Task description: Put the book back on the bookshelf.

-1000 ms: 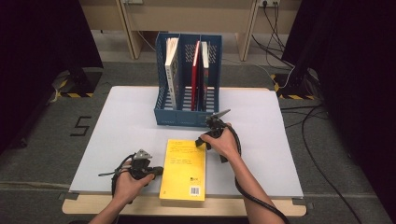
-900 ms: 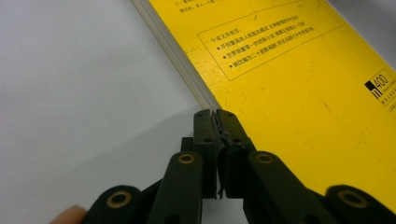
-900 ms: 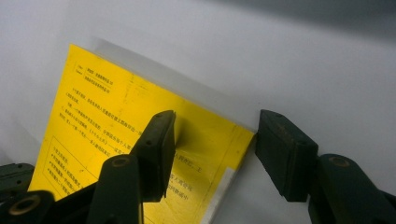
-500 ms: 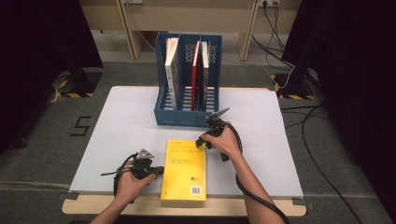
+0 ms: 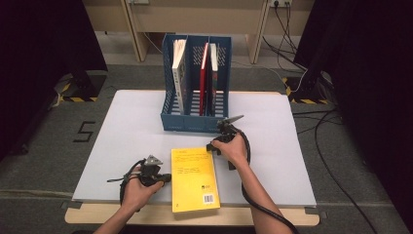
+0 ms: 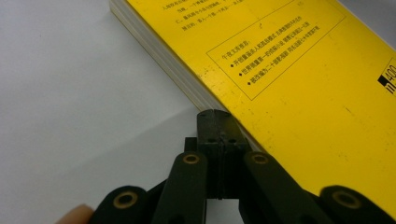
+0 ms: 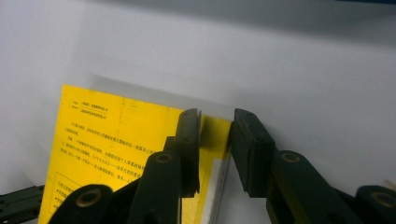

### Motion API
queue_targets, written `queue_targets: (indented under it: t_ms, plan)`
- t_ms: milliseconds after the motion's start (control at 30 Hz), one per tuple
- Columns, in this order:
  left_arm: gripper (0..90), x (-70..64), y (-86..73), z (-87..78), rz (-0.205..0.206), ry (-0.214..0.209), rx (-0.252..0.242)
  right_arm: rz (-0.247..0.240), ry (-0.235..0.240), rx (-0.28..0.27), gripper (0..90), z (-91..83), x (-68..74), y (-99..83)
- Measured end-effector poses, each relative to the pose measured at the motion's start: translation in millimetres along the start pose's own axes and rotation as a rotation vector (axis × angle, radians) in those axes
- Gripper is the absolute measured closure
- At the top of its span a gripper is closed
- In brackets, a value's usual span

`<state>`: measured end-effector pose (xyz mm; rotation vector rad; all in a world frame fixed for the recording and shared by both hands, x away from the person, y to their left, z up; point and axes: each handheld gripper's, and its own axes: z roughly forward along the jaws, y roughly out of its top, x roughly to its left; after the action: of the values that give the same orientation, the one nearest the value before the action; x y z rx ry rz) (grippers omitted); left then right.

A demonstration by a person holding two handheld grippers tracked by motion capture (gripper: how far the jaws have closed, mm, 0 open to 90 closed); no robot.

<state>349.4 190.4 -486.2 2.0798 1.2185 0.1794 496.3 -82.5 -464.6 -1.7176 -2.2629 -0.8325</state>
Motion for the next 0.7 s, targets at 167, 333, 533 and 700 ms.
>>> queue_targets:
  t_ms: [167, 333, 533, 700]
  plan:
    - [89.4, 3.3, 0.5, 0.1, -0.045, -0.021, -0.001, -0.016, -0.004, 0.021, 64.9, 0.4, 2.4, 1.6]
    - [89.4, 7.0, 1.6, 0.6, -0.087, -0.044, -0.002, -0.054, 0.015, 0.024, 53.6, 4.7, 4.8, -0.6]
    - [89.6, 3.6, 3.3, 2.6, -0.089, -0.013, -0.018, -0.018, 0.000, 0.008, 51.5, 5.6, 8.2, -2.1]
    - [89.8, 2.5, 17.7, 7.2, -0.045, 0.034, -0.031, -0.002, 0.012, -0.015, 52.0, 5.9, 3.7, -4.7]
